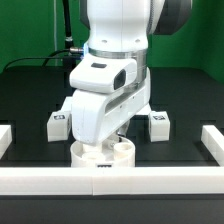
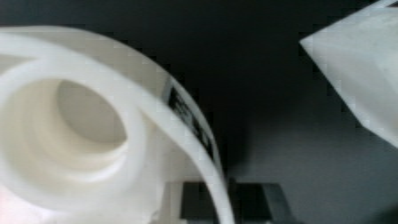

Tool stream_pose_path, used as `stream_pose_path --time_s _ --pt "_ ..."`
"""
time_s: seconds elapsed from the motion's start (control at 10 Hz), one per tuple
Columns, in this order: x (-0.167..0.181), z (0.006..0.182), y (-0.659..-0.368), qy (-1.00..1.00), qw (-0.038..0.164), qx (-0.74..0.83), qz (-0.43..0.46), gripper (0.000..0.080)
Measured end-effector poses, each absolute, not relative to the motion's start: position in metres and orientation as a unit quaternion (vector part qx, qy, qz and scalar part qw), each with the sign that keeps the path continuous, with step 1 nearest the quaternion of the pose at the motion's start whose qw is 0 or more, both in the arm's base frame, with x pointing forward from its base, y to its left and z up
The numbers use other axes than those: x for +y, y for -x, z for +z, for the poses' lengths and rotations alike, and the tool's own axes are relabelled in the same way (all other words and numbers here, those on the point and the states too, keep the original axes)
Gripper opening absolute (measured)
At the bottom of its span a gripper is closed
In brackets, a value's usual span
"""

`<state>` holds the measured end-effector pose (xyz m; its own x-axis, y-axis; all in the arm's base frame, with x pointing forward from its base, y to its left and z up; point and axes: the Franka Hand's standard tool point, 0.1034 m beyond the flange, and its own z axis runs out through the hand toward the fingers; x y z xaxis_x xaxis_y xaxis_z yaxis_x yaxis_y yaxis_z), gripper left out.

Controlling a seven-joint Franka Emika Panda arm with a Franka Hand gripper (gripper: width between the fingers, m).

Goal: Assemble stool

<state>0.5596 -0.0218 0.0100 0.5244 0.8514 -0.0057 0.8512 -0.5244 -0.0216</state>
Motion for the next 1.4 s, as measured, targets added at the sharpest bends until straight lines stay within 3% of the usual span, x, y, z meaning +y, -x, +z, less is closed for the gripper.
stream_pose_path --time_s 0.4,0.8,1.2,1.4 --pt "-0.018 0.010 -0.560 0.868 0.006 -0.496 0.008 0.0027" --pt "0.036 0.012 -0.563 0.837 0.005 -0.546 0.006 0.0028" --pt "0.036 0.010 -0.562 0.835 0.006 -0.550 0.007 0.0028" --pt "0.064 0.012 -0.564 0.820 0.005 -0.573 0.003 0.0028"
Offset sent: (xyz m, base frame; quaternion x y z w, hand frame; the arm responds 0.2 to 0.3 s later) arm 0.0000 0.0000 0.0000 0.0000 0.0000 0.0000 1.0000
